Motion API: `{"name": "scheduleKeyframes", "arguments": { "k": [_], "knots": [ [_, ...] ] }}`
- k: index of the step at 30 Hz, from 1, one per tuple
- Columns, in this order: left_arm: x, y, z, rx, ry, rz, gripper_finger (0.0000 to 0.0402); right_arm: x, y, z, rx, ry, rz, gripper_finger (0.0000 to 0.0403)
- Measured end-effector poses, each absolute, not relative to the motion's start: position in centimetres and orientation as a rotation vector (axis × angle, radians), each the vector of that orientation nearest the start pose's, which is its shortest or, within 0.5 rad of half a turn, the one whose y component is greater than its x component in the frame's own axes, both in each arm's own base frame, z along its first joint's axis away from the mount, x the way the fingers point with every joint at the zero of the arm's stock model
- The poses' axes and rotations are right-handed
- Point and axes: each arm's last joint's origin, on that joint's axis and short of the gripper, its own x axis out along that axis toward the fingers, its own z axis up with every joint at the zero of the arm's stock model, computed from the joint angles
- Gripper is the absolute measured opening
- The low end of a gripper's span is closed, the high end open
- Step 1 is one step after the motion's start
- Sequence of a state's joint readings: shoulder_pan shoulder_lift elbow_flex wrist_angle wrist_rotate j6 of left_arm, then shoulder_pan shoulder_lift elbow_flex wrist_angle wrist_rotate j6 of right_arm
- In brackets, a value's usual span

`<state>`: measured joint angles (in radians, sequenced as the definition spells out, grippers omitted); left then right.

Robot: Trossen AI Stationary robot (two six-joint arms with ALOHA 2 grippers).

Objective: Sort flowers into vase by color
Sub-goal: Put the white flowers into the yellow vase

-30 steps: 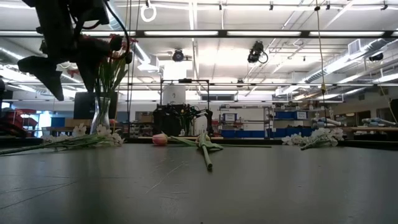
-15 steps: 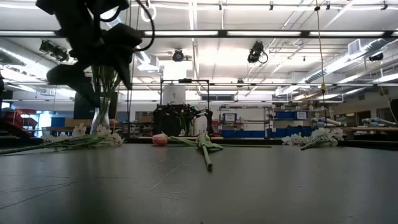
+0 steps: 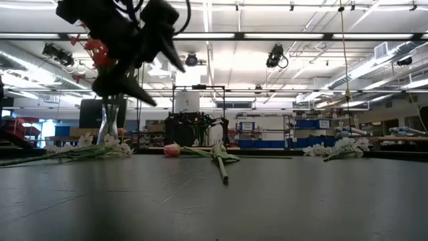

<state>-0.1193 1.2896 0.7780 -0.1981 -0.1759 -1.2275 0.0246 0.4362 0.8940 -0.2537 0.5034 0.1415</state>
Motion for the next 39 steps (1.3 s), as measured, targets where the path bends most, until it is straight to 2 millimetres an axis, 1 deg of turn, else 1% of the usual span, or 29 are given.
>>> {"name": "scheduleKeyframes", "arguments": {
  "k": [5, 7, 11, 14, 17, 19, 23, 27, 30, 32, 35, 37, 39],
  "knots": [
    [26.6, -3.4, 23.3, -0.969, 0.534, 0.363, 0.0379, 6.5, -1.2, 40.7, 0.429, -0.4, -0.414, 0.011],
    [26.5, -3.5, 23.3, -0.94, 0.545, 0.355, 0.0379, 6.3, -1.2, 41.1, 0.465, -0.445, -0.404, 0.011],
    [26.4, -3.7, 23.2, -0.932, 0.555, 0.345, 0.0379, 6.1, -1.4, 41.5, 0.47, -0.501, -0.459, 0.011],
    [26.4, -4.3, 23.2, -0.94, 0.571, 0.32, 0.0379, 5.9, -1.5, 41.8, 0.56, -0.558, -0.479, 0.011],
    [26.1, -5.3, 23.1, -0.913, 0.604, 0.286, 0.0379, 6.8, -1.5, 41.7, 0.645, -0.565, -0.474, 0.011],
    [25.8, -5.9, 22.9, -0.88, 0.636, 0.266, 0.0379, 8.2, -1.5, 41.3, 0.672, -0.515, -0.472, 0.011],
    [25.3, -6.3, 22.5, -0.815, 0.703, 0.265, 0.0379, 12.5, -1.1, 39.7, 0.762, -0.363, -0.46, 0.011],
    [25.1, -6.2, 22.2, -0.778, 0.737, 0.276, 0.0379, 16.9, -0.5, 37.3, 0.855, -0.181, -0.449, 0.011],
    [25.1, -6.2, 22.2, -0.768, 0.742, 0.265, 0.0379, 19.4, 0.2, 35.0, 0.98, -0.02, -0.444, 0.011],
    [25.1, -6.2, 22.2, -0.768, 0.742, 0.264, 0.0379, 20.6, 0.7, 33.6, 1.051, 0.079, -0.443, 0.011],
    [25.1, -6.2, 22.2, -0.767, 0.747, 0.264, 0.0379, 21.9, 1.3, 31.5, 1.105, 0.231, -0.468, 0.011],
    [25.0, -6.2, 22.1, -0.765, 0.753, 0.269, 0.0379, 22.3, 1.3, 30.2, 1.16, 0.328, -0.529, 0.0111],
    [24.9, -6.2, 22.0, -0.76, 0.766, 0.275, 0.0379, 22.3, 0.8, 28.8, 1.236, 0.412, -0.642, 0.0111]
  ]
}}
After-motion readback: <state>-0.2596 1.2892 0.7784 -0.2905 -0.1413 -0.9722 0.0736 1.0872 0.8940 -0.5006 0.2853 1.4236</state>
